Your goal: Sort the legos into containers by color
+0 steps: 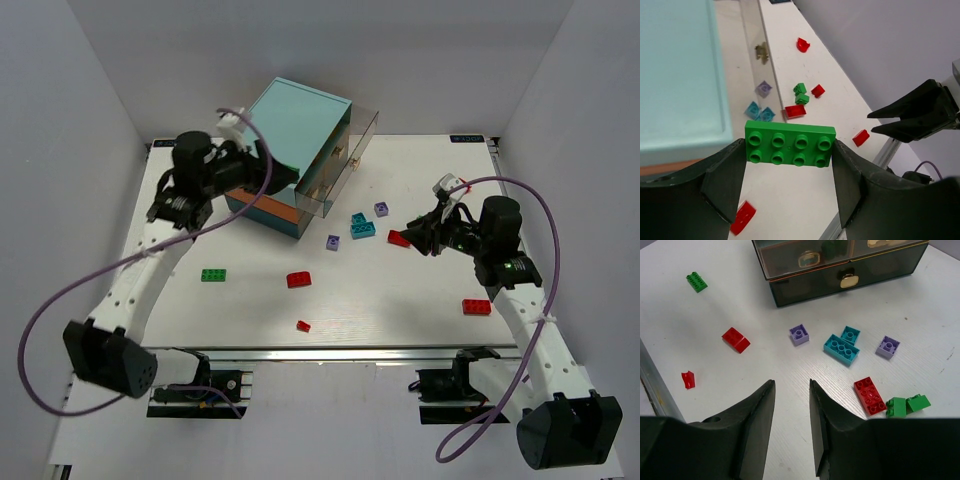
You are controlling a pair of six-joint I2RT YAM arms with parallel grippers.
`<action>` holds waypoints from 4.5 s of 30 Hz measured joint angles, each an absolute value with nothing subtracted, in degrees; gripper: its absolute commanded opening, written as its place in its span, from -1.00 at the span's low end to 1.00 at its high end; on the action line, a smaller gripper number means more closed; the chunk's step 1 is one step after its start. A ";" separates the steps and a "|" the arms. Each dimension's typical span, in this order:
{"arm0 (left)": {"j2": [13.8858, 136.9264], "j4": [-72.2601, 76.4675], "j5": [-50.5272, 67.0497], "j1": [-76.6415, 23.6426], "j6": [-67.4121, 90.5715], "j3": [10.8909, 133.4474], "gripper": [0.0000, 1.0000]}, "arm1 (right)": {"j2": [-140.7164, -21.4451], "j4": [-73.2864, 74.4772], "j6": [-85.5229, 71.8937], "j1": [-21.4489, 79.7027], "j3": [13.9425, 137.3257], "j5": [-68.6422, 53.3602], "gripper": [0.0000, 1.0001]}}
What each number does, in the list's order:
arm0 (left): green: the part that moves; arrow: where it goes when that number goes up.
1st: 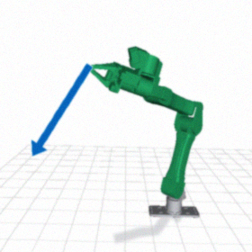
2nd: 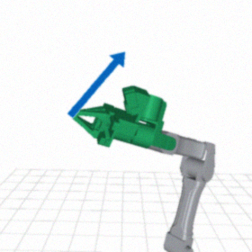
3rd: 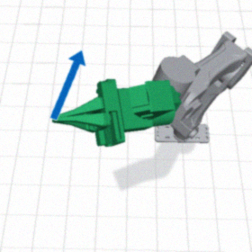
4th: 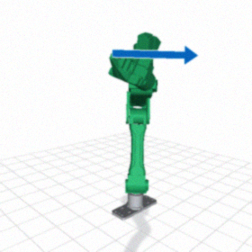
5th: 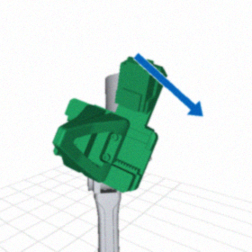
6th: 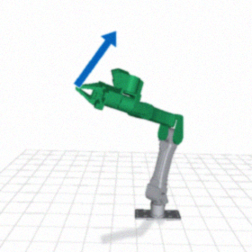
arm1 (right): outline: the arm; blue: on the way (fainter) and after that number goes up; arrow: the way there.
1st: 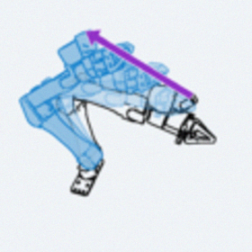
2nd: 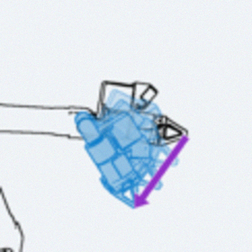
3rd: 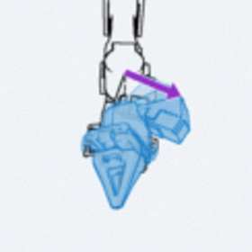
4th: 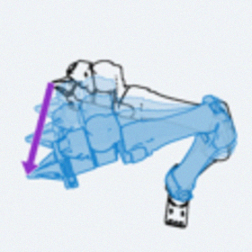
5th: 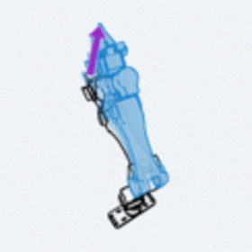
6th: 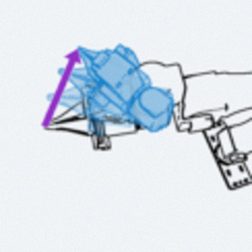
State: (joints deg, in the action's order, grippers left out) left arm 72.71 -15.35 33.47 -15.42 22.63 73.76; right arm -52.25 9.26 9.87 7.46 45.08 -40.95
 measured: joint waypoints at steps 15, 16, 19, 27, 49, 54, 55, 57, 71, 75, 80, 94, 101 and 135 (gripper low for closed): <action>101.62 -30.72 7.84 -30.13 15.55 107.57 -0.42 | -52.62 9.26 10.85 6.81 44.99 -40.42 -0.21; 102.87 -31.35 6.61 -30.44 15.42 108.64 -0.37 | -52.60 9.26 10.90 6.81 44.93 -40.42 -0.21; 106.28 -33.74 3.77 -31.20 15.11 111.48 -0.23 | -52.60 9.28 10.96 6.81 44.66 -40.42 -0.21; 110.67 -36.47 -1.78 -33.10 14.72 113.75 0.24 | -52.60 9.28 10.98 6.76 44.40 -40.45 -0.21; 111.18 -39.33 -5.58 -33.87 14.15 118.67 0.60 | -52.60 9.30 10.98 6.46 44.40 -40.45 -0.21; 111.18 -39.51 -5.89 -33.87 14.17 118.67 0.58 | -52.60 9.30 10.98 6.07 44.40 -40.47 -0.20; 111.18 -39.48 -6.07 -33.87 14.20 118.67 0.49 | -52.60 9.30 10.98 6.07 44.40 -40.47 -0.20; 111.07 -39.31 -6.33 -33.87 14.59 118.43 -0.14 | -52.60 9.30 10.98 6.00 44.40 -40.47 -0.20; 62.54 -37.43 -16.86 -33.01 25.28 72.82 0.63 | -52.16 9.19 10.76 5.34 44.38 -37.74 -0.21; 54.59 -40.93 -23.64 -32.23 32.21 66.65 0.95 | -52.16 9.13 10.72 5.28 44.38 -37.41 -0.20; 55.96 -47.53 -28.97 -29.63 42.02 58.54 0.96 | -51.99 9.04 10.52 4.73 44.36 -37.39 -0.20; 71.02 -41.08 -16.49 -8.19 55.61 48.58 0.41 | -51.44 8.97 9.82 3.20 44.34 -37.43 -0.19; 73.38 -37.89 -11.14 -2.24 60.27 45.54 0.65 | -51.31 8.93 9.82 3.07 44.34 -37.45 -0.19; 94.45 -37.01 -7.51 5.19 56.29 54.63 0.38 | -51.37 8.93 9.85 2.76 44.34 -36.53 -0.19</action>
